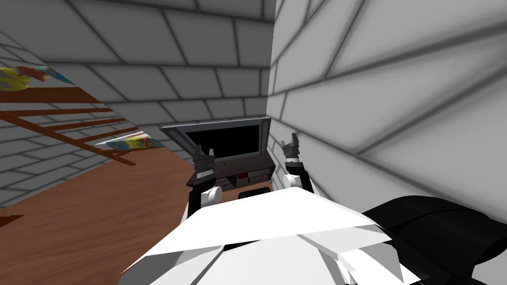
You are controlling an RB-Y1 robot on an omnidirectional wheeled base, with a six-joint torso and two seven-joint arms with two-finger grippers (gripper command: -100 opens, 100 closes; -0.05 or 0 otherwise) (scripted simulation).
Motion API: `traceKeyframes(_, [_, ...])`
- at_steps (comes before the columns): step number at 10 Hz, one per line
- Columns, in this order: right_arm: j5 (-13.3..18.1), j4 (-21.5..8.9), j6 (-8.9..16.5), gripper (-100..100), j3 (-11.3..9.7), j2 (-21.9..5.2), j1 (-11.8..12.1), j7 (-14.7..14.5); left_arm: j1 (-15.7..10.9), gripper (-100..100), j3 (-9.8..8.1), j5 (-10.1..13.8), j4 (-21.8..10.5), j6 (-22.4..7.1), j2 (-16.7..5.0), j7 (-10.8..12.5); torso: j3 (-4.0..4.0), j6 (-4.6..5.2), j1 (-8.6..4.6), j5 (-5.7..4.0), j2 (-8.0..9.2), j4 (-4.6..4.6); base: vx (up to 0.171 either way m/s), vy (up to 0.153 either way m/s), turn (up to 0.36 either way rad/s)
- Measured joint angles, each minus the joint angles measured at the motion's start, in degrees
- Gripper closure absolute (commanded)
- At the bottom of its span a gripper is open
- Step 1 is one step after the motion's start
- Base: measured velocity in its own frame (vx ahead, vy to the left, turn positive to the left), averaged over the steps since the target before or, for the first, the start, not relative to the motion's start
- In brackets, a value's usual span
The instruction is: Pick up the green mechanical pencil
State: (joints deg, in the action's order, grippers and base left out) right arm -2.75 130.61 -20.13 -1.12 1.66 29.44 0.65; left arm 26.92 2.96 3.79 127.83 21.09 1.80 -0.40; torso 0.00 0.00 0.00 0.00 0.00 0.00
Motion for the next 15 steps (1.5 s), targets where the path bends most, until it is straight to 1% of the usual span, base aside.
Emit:
traceKeyframes(4, [0.0,0.0,0.0,0,0.0,0.0,0.0,0.0,-1.5,-100,0.08,1.8,-2.3,-1.6,-5.2,0.4,-0.01,0.00,0.22,0.05,-0.01,0.00,0.000,0.048,-0.062])
traceKeyframes(6, [0.0,0.0,0.0,0,0.0,0.0,0.0,0.0,-3.0,-100,-0.38,3.7,-5.1,-2.6,-7.7,1.2,0.00,0.01,0.27,0.06,0.01,0.00,-0.009,0.072,-0.094])
traceKeyframes(7, [0.0,0.0,0.0,0,0.0,0.0,0.0,0.0,-4.0,-100,-0.64,4.9,-6.5,-3.4,-8.6,1.7,0.00,0.01,0.32,0.07,0.01,0.00,0.000,0.092,-0.114])
traceKeyframes(8, [0.0,0.0,0.0,0,0.0,0.0,0.0,0.0,-4.7,-100,-0.61,6.1,-8.2,-4.0,-9.3,2.1,-0.01,0.01,0.37,0.08,-0.02,0.00,0.001,0.106,-0.104])
traceKeyframes(9, [0.0,0.0,0.0,0,0.0,0.0,0.0,0.0,-5.5,-100,-0.93,7.6,-9.4,-5.0,-10.1,2.7,-0.02,0.00,0.42,0.09,-0.03,-0.01,-0.010,0.106,-0.126])
traceKeyframes(10, [0.0,0.0,0.0,0,0.0,0.0,0.0,0.0,-6.4,-100,-1.02,9.0,-10.8,-6.3,-10.4,3.2,-0.01,0.01,0.42,0.10,-0.01,0.00,-0.018,0.110,-0.134])
traceKeyframes(11, [0.0,0.0,0.0,0,0.0,0.0,0.0,0.0,-7.8,-100,-1.25,10.6,-12.9,-7.4,-10.9,3.8,0.00,0.01,0.44,0.10,0.01,0.00,-0.019,0.121,-0.158])
traceKeyframes(12, [0.0,0.0,0.0,0,0.0,0.0,0.0,0.0,-8.6,-100,-1.31,12.2,-14.8,-8.3,-11.2,4.4,0.01,0.00,0.47,0.11,0.02,0.00,-0.011,0.132,-0.136])
traceKeyframes(13, [0.0,0.0,0.0,0,0.0,0.0,0.0,0.0,-9.9,-100,-1.64,14.0,-16.2,-10.0,-11.4,5.0,0.00,0.00,0.51,0.12,-0.01,0.00,-0.007,0.083,-0.051])
traceKeyframes(15, [0.0,0.0,0.0,0,0.0,0.0,0.0,0.0,-11.6,-100,-1.64,15.9,-19.4,-11.4,-11.1,5.5,-0.02,0.00,0.25,0.06,-0.03,-0.01,-0.006,0.074,-0.129])
